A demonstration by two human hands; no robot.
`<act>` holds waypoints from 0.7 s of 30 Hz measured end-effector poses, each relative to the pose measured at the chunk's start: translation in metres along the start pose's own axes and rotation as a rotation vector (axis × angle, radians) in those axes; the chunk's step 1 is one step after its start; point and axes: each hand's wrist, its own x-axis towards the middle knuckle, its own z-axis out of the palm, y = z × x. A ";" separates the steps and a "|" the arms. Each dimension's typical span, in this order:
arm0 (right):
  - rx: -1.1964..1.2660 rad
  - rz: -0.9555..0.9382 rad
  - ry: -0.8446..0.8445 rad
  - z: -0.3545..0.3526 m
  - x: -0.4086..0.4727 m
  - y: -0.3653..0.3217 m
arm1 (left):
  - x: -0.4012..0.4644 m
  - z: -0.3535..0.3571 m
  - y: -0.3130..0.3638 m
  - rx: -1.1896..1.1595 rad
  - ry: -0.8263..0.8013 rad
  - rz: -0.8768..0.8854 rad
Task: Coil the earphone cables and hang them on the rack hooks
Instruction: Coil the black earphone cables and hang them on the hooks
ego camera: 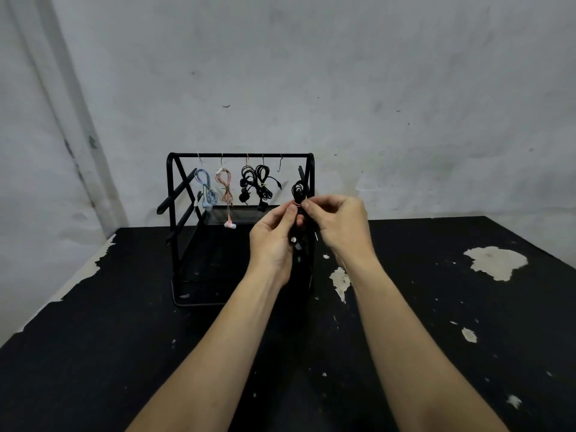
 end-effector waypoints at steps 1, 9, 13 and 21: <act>-0.045 -0.022 -0.013 0.001 -0.002 -0.001 | 0.000 -0.001 -0.001 0.035 0.010 0.037; -0.219 -0.092 -0.069 0.009 -0.005 -0.004 | 0.004 -0.002 -0.002 0.148 0.014 0.063; -0.082 -0.031 -0.104 0.008 -0.008 -0.004 | 0.002 -0.003 0.000 0.110 0.006 -0.029; 0.375 0.181 -0.191 0.006 -0.013 -0.015 | 0.001 -0.005 0.008 0.055 -0.081 -0.181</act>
